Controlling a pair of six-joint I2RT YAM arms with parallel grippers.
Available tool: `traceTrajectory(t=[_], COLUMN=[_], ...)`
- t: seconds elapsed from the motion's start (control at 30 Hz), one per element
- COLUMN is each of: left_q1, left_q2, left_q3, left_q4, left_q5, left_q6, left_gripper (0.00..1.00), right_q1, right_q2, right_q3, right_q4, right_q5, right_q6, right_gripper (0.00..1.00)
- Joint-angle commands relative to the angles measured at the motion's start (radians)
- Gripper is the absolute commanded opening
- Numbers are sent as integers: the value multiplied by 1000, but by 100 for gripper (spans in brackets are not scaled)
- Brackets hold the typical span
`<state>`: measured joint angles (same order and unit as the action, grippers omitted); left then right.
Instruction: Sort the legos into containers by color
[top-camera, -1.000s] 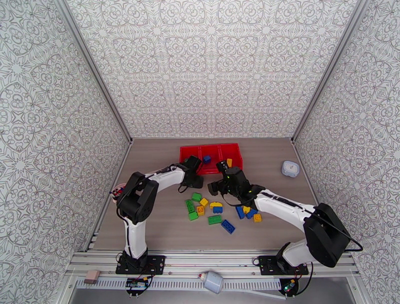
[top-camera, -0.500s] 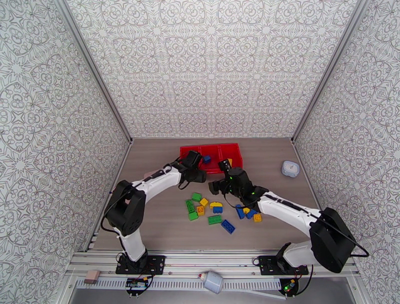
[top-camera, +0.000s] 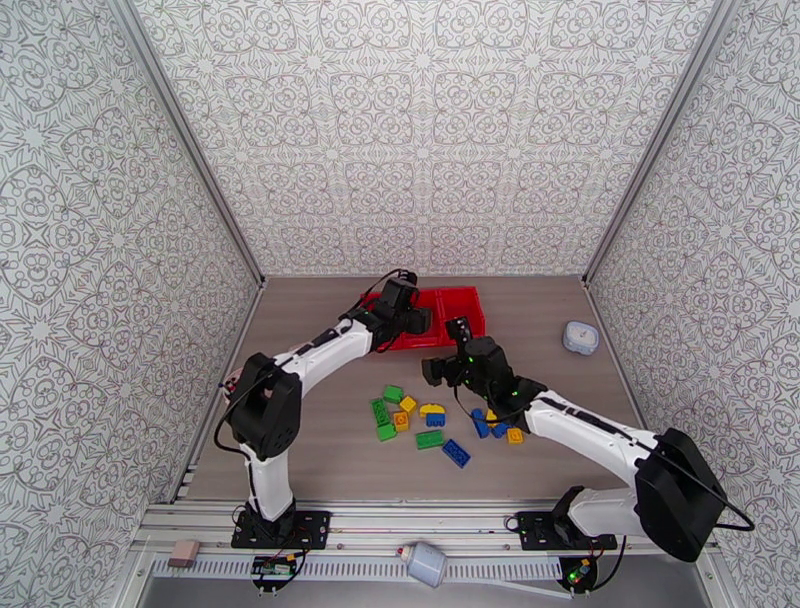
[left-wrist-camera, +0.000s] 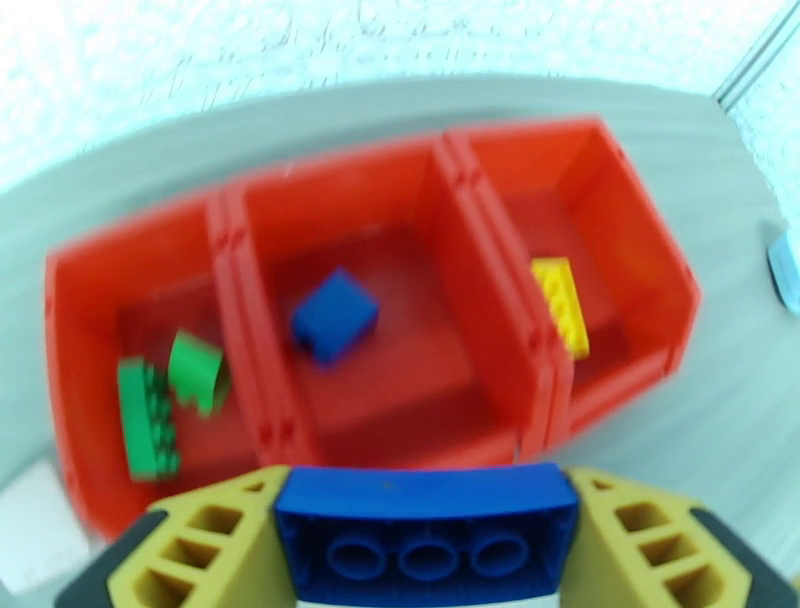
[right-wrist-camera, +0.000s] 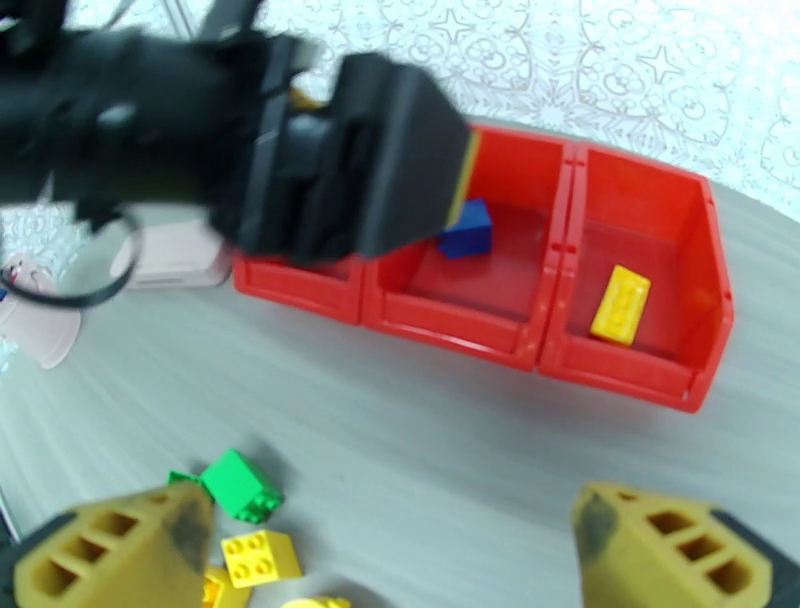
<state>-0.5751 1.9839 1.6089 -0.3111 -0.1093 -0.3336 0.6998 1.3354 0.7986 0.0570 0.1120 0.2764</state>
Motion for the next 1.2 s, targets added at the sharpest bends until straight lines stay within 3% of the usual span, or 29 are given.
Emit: traceTrajectory(t=[0.0,0.23,0.43,0.63,0.93,1.17], left_q1=[9,28,40,44,15,-23], left_q2=[88,237,294,273,83,-180], left_q3=[114,309,354,353,164,-164], left_q4=[-36,-114,-113,-118,-31,142], left_q5=[-8,-11,-10,-1,-4,1], left_q6=[34,19,19,21,45,77], left_gripper=[64,64,65,76,90,94], right_q1=[-8,-26,-36,-43,-49,-54], right_q2=[-21,-20,-53,-98,-178,-239], right_q3=[-19,-33,-42,-57,-92,-118], right_q4=[8,5,-32,-70,-157,-284], right_q5=[12,-19,0,35,84,100], right_q6=[2,-17,-22,-11,58,129], right_gripper=[99,100,100,100,99,97])
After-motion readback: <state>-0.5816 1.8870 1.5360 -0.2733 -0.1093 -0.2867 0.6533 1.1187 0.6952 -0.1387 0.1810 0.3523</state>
